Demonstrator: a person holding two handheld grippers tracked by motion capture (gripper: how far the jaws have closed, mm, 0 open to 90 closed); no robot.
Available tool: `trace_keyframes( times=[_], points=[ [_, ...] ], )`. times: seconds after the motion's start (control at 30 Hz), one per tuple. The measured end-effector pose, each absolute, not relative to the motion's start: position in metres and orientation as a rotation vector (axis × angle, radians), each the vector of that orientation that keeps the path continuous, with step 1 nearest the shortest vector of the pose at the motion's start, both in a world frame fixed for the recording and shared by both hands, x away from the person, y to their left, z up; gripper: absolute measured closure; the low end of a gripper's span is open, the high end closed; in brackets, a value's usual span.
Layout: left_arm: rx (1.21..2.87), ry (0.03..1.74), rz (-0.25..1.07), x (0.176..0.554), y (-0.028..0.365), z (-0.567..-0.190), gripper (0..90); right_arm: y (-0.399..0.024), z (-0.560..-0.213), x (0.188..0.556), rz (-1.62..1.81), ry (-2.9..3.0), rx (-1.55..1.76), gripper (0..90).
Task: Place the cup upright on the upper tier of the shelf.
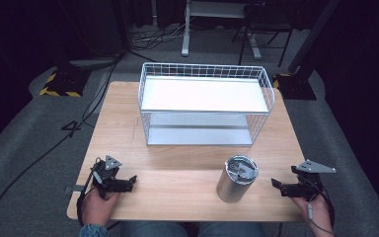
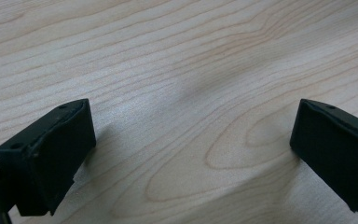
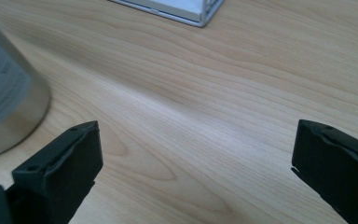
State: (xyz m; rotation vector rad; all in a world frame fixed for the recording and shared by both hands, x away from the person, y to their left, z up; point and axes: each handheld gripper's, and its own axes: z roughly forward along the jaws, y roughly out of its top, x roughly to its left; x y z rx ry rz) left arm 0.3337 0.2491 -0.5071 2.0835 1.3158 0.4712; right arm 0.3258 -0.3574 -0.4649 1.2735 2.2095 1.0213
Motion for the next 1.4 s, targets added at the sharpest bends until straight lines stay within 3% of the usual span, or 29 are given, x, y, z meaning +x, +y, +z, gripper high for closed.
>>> trace_keyframes(
  times=[0.7, 1.4],
  points=[
    [2.08, 1.32, 0.474, 0.331, 0.249, -0.507, 0.5, -0.342, -0.411, 0.281, 1.271, 2.196, 1.054, 2.0],
    [2.082, 1.319, 0.471, 0.331, 0.249, -0.507, 0.5, -0.301, -0.399, 0.264, 1.4, 2.293, 0.898, 0.0]
  ],
)
